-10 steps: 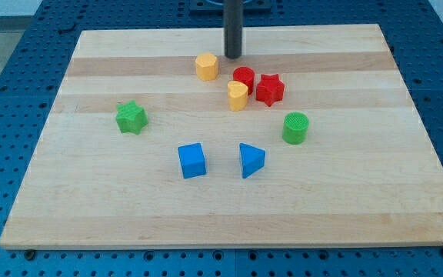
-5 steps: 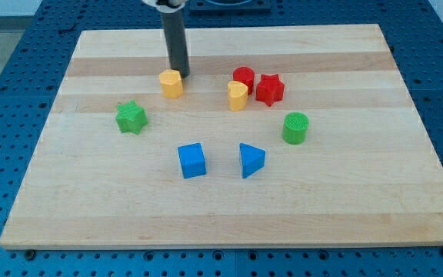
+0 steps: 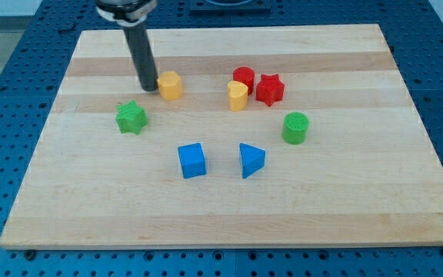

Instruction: Push the yellow hexagon towards the center of the board

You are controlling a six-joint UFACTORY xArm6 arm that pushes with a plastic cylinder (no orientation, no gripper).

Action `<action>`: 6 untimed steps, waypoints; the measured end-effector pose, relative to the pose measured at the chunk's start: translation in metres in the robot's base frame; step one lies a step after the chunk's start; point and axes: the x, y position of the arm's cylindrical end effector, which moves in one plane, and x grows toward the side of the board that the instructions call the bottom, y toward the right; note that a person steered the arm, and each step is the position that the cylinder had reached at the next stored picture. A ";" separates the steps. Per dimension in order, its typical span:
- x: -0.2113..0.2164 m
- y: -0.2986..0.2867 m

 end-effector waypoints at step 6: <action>0.012 0.045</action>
